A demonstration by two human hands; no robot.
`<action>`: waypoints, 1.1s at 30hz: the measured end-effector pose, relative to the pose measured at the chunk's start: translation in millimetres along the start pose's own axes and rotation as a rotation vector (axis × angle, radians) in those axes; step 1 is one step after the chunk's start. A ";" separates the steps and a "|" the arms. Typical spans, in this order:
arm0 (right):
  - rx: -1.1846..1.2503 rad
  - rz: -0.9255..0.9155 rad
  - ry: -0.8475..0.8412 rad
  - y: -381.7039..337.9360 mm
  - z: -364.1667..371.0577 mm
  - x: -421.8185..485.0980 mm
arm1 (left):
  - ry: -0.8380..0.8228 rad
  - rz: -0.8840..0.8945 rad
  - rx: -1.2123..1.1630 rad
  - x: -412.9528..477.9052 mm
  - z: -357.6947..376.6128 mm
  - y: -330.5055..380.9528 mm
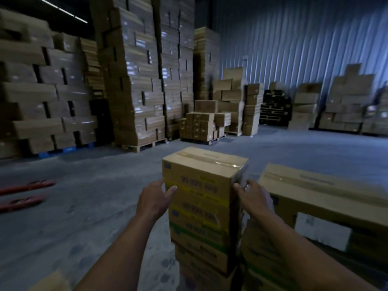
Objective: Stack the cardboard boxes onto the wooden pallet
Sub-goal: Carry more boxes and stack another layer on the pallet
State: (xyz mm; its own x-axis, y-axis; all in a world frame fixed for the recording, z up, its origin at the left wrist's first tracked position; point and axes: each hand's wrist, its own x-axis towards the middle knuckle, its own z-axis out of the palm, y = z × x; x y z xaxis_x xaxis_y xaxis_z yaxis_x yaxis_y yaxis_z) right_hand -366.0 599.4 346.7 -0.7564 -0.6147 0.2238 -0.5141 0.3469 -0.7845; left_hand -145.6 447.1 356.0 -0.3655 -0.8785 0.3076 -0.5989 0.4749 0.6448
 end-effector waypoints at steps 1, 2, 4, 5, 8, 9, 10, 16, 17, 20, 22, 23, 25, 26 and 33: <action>-0.005 0.002 -0.003 1.5 0.6 14.0 | 0.003 0.000 -0.013 13.6 6.4 3.9; -0.024 0.008 -0.008 3.5 1.8 28.3 | 0.002 -0.010 -0.019 27.3 13.0 7.0; -0.054 0.008 -0.025 6.2 5.8 50.4 | -0.004 -0.019 -0.030 46.0 23.8 12.3; -0.050 0.012 -0.036 7.5 9.2 62.8 | -0.003 -0.014 -0.040 54.5 28.9 15.5; -0.025 0.035 -0.038 10.1 24.9 97.9 | -0.021 -0.026 -0.029 80.5 40.5 20.6; -0.017 0.048 -0.042 10.8 30.2 105.6 | -0.027 -0.030 -0.021 87.0 42.5 20.7; -0.002 0.063 -0.052 14.5 38.4 118.3 | -0.027 -0.031 -0.025 97.0 45.3 19.4; -0.032 0.121 -0.008 43.8 78.2 190.8 | -0.063 -0.008 -0.026 177.6 73.8 -2.7; -0.038 0.125 0.025 48.1 84.6 201.5 | -0.075 0.018 -0.014 194.8 81.1 -9.1; -0.035 0.178 0.064 78.4 108.2 246.4 | -0.129 0.023 0.022 248.8 100.8 -26.7; -0.050 0.243 0.111 79.1 120.6 264.7 | -0.151 0.050 0.019 289.9 115.5 -41.2; -0.043 0.266 0.137 70.0 125.3 266.2 | -0.159 0.071 0.020 311.2 122.9 -48.0; -0.018 0.352 0.179 50.9 134.5 264.1 | -0.197 0.096 0.034 352.8 138.5 -61.7; -0.016 0.393 0.190 43.4 140.1 268.1 | -0.231 0.105 0.069 377.6 145.2 -70.8; -0.087 0.602 0.208 27.4 164.3 282.9 | -0.437 0.055 0.244 504.8 184.5 -116.8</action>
State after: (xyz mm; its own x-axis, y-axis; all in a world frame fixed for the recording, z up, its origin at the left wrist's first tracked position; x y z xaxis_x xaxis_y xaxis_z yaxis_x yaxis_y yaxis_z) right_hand -527.6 318.6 293.5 -0.9809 -0.1473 -0.1270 0.0006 0.6504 -0.7596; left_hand -391.7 -42.4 306.9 -0.6344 -0.7728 -0.0186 -0.7003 0.5643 0.4372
